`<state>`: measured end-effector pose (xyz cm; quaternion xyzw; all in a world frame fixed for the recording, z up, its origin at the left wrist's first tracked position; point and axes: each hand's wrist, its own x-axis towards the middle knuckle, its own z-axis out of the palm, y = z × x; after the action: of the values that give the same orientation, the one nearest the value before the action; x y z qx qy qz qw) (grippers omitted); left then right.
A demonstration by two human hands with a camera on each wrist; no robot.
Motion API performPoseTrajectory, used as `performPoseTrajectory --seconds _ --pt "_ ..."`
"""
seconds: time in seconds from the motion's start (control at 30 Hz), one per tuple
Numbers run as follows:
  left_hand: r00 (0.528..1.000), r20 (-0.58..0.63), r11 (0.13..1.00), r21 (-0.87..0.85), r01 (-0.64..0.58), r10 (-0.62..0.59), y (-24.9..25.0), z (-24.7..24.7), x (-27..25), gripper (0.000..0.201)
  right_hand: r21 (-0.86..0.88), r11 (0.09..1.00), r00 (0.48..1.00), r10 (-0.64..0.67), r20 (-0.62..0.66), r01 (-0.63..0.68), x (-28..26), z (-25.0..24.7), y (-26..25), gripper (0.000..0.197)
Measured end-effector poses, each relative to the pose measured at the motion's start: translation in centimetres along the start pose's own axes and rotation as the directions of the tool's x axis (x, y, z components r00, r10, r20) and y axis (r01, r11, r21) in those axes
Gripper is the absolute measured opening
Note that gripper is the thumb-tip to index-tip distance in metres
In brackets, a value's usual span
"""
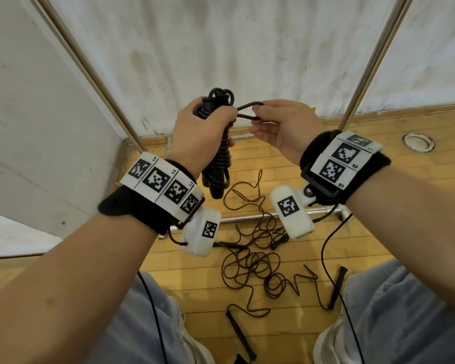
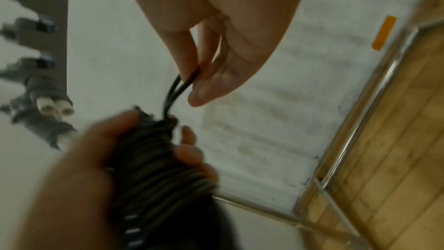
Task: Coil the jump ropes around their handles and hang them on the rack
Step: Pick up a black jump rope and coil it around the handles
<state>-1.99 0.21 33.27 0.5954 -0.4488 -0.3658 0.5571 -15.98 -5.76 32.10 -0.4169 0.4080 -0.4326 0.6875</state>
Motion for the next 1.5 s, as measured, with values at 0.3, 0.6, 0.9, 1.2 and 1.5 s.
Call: performPoseTrajectory --seconds 0.3,0.6,0.9,1.2,1.5 --pt "0.999 0.036 0.998 -0.065 -0.026 0.028 -0.2 0.4 0.0 0.038 -0.091 0.988 0.988 -0.119 0.099 0.128 -1.4 2.2 0.2 0.019" --pt "1.000 0.011 0.995 0.093 -0.025 0.024 -0.7 0.3 0.4 0.026 -0.150 0.969 0.980 -0.199 0.001 0.197 -1.4 2.2 0.1 0.019" --pt "0.999 -0.036 0.999 0.004 -0.040 0.040 0.0 1.1 -0.2 0.025 -0.299 0.899 0.947 -0.297 0.121 0.320 -2.3 2.0 0.0 0.012" --pt "0.985 -0.104 0.972 0.207 -0.115 0.139 -0.1 1.8 -0.2 0.016 -0.371 0.853 0.921 -0.390 0.013 0.367 -2.2 2.1 -0.3 0.032" --pt "0.989 -0.032 0.973 0.187 -0.133 0.141 1.1 1.7 -1.3 0.022 -0.244 0.943 0.966 -0.251 -0.067 0.228 -0.9 0.7 -1.2 0.029"
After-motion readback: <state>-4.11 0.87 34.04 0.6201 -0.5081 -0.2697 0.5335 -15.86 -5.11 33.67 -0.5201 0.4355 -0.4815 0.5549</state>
